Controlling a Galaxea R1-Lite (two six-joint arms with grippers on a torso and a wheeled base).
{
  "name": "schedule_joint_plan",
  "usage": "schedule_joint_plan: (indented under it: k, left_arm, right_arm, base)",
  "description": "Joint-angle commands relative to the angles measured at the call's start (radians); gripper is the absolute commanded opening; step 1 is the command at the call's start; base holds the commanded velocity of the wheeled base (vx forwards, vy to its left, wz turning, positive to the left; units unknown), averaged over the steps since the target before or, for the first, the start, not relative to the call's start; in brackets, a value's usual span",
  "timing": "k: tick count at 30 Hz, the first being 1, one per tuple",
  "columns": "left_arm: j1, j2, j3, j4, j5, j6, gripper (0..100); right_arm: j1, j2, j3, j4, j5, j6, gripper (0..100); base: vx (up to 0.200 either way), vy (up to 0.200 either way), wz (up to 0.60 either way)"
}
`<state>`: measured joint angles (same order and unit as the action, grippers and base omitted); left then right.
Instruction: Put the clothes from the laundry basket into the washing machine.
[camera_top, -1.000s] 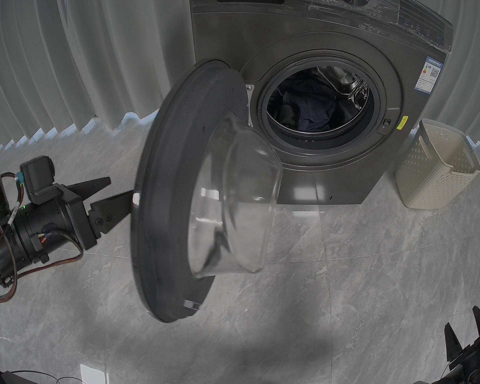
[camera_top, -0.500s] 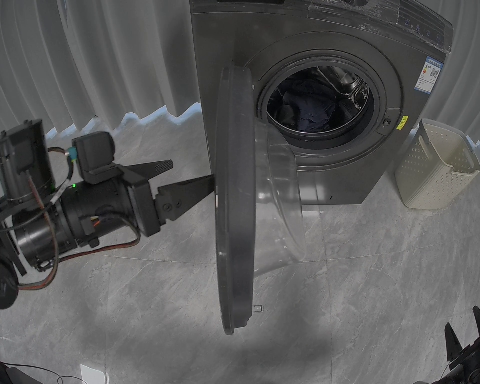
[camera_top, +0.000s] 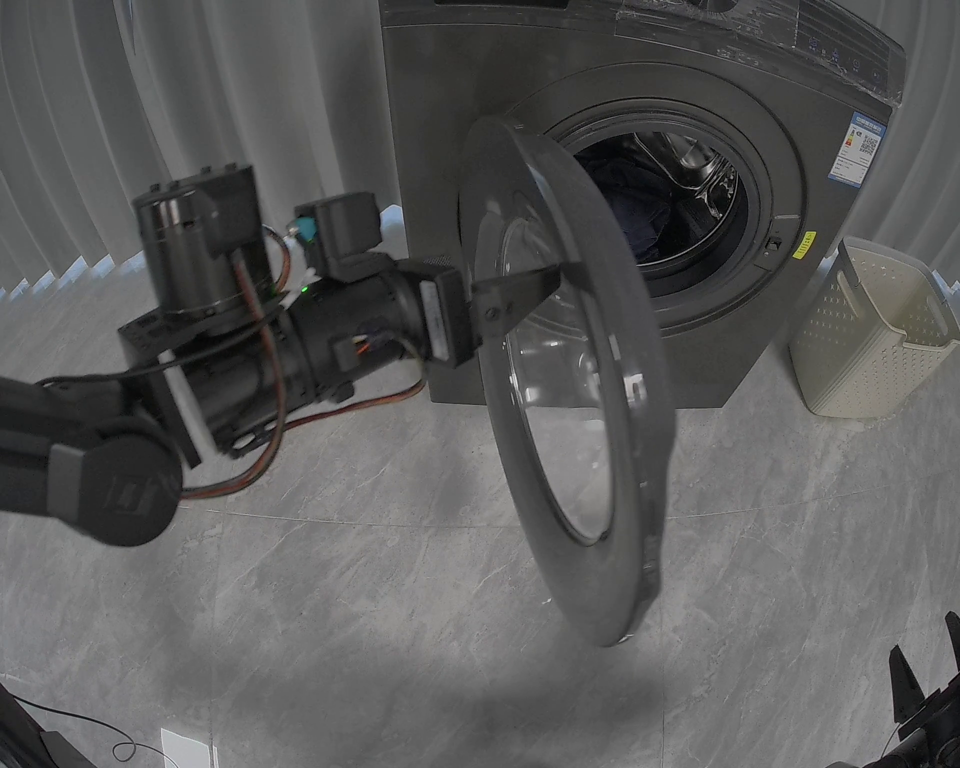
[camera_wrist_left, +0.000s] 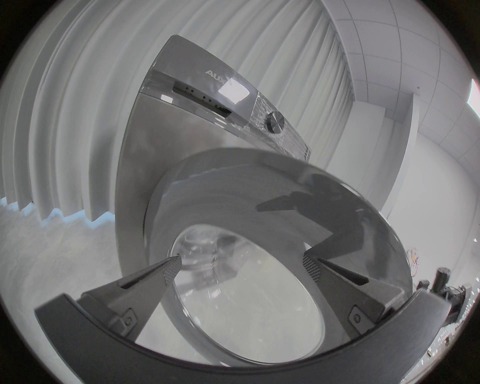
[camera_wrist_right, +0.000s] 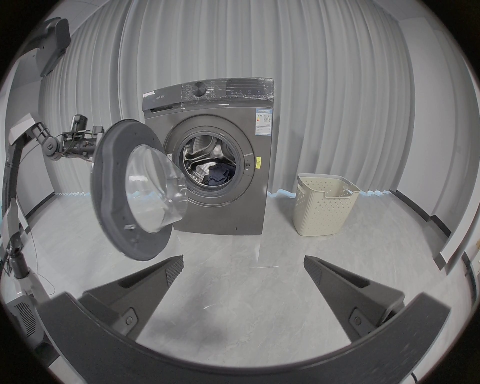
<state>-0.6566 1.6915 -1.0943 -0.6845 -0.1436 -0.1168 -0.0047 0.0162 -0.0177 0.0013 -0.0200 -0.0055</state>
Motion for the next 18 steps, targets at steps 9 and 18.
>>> schedule_joint_plan:
  k: [9,18]
  left_arm:
    - [-0.024,0.451,-0.547,-0.013,0.26,-0.109,100]
    - [-0.021,0.217,-0.311,0.02,0.272,-0.165,100]
  right_arm:
    - [0.0,-0.015,0.016,0.0,0.0,-0.001,100]
    - [0.0,-0.016,0.015,0.0,0.0,-0.001,100]
  base:
    - [0.0,0.0,0.0]
    - [0.0,0.0,0.0]
